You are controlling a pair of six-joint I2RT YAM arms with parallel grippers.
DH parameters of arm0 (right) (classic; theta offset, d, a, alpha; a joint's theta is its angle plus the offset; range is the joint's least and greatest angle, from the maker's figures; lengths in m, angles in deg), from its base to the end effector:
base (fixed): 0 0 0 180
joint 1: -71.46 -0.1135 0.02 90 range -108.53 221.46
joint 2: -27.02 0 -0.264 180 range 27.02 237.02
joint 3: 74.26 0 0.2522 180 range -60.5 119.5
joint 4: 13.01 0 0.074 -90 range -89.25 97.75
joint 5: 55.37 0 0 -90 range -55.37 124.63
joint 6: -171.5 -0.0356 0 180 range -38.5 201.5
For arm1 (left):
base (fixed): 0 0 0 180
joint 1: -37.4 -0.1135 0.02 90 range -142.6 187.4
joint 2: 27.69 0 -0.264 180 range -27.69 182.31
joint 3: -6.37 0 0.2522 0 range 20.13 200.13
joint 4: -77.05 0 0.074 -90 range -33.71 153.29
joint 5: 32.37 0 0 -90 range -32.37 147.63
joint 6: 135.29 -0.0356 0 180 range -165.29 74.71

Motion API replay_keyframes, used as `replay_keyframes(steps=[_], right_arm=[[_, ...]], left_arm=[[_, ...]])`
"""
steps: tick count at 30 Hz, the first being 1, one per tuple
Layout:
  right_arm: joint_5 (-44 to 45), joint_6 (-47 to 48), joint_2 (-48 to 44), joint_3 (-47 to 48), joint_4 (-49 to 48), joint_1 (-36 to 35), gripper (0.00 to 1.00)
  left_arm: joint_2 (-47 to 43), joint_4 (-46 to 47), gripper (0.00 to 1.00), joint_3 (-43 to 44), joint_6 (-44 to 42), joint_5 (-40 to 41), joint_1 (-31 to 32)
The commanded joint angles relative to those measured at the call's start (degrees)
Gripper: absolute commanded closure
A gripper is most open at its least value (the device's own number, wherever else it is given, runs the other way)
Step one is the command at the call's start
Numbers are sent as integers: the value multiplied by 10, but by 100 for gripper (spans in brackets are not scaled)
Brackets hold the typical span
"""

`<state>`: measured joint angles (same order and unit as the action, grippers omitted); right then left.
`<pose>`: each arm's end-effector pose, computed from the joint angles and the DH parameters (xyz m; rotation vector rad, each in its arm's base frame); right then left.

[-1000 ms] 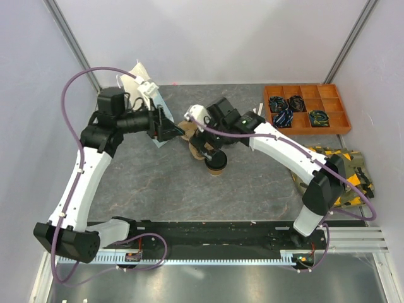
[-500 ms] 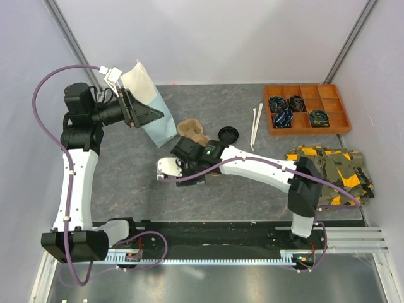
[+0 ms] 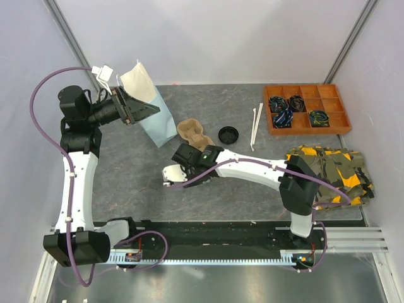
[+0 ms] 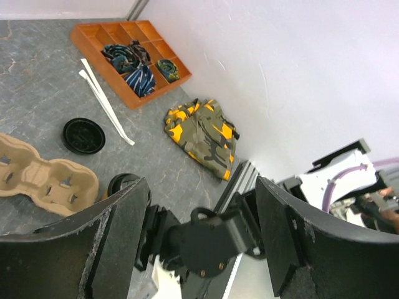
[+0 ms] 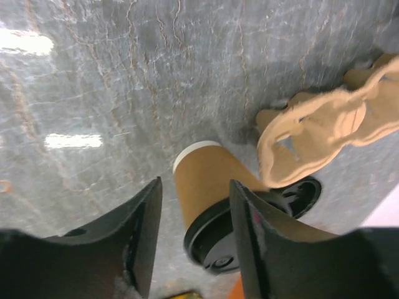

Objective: Pack the takeout coffee

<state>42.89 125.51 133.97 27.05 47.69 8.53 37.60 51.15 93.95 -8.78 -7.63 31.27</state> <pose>0.1828 0.3465 0.2412 -2.1529 1.6458 -0.0997 0.2338 -0.0074 0.4434 0.2977 1.7434 -1.3095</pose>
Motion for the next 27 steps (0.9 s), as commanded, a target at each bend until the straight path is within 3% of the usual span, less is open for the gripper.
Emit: replay_keyframes(steps=[1,13,27], right_arm=[[52,45,45,28,-18,-18,47],[199,93,116,12,-51,-45,48],[213,105,97,-68,-47,-11,47]], left_arm=[[6,86,23,-4,84,-22,-15],[11,107,22,-15,104,-26,-17],[14,116,21,-21,110,-27,-18]])
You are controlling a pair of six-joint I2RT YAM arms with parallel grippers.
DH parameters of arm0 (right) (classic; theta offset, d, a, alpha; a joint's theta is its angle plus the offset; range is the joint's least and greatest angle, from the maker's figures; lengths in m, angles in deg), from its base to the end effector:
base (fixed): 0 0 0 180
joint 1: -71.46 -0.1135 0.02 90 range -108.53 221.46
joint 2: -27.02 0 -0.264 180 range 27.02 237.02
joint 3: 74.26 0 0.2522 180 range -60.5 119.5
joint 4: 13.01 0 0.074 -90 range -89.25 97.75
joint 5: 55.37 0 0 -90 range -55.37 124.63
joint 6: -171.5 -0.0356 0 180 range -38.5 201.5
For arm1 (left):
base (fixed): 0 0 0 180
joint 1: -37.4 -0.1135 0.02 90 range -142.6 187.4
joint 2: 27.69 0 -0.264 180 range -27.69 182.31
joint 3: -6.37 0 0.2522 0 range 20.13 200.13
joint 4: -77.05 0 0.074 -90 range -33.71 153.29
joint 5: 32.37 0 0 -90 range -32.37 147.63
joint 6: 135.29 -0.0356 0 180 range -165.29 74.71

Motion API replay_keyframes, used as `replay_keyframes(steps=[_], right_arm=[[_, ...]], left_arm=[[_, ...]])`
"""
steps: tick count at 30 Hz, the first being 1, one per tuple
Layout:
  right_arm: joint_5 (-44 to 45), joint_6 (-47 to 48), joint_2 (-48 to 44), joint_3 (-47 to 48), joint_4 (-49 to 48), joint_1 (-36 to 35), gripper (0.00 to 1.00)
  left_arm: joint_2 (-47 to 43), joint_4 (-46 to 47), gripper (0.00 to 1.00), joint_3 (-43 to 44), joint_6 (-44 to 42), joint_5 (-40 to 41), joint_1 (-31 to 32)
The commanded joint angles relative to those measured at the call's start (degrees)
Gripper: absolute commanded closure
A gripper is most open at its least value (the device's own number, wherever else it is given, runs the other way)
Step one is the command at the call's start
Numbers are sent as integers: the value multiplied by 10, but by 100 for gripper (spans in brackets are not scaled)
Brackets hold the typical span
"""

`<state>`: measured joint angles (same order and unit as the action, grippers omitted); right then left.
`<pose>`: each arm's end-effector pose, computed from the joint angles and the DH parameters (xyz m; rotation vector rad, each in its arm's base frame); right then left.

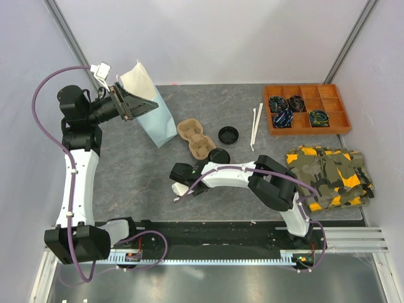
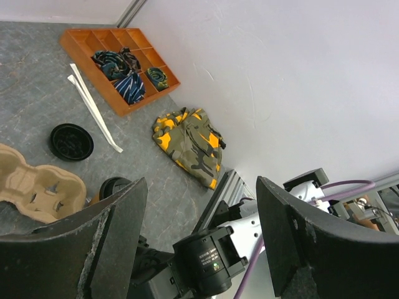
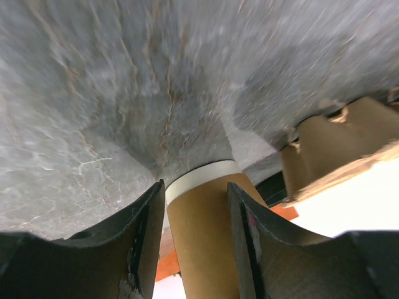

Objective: Pack the takeout coffee

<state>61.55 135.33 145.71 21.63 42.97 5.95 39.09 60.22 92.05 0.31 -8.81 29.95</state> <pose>0.1804 0.3572 0.1436 -2.4101 1.4872 -0.6458 0.2449 -0.0009 0.4410 0.2316 1.7243 -1.3785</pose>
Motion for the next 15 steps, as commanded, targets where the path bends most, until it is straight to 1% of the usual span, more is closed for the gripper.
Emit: replay_keyframes(steps=[1,7,15], right_arm=[[27,7,-22,-16,1,18,47],[35,12,-29,-40,-2,50,46],[39,44,-50,-78,-22,115,45]], left_arm=[[0,27,21,-3,20,-15,-5],[7,28,21,-5,28,-16,-5],[15,51,21,-10,38,-16,-5]])
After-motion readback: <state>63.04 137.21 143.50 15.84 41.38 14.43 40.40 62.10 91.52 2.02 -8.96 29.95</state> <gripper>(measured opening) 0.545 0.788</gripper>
